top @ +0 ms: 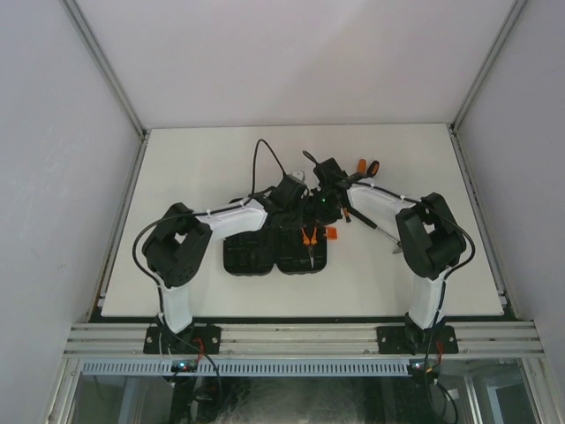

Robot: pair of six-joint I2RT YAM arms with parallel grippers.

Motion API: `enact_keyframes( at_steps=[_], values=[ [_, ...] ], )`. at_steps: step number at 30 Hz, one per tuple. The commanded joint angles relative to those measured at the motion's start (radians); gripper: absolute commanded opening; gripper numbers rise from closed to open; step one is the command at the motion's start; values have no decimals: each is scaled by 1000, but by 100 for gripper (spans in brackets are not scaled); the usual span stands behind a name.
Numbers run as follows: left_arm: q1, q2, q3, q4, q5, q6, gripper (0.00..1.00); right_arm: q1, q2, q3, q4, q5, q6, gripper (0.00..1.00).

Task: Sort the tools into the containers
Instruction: Adjust the pliers in the storage box.

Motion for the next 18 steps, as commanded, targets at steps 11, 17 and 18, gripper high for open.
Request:
enact_keyframes(
  at_steps=[11,17,18],
  values=[
    [-45,139,30,-100,22,17,0,44,199,3,-45,18,-15,6],
    [-55,178,40,-122,21,16,0,56,235,3,-42,20,-12,4],
    [-58,178,44,-126,16,16,0,60,241,3,-42,21,-11,4]
  ],
)
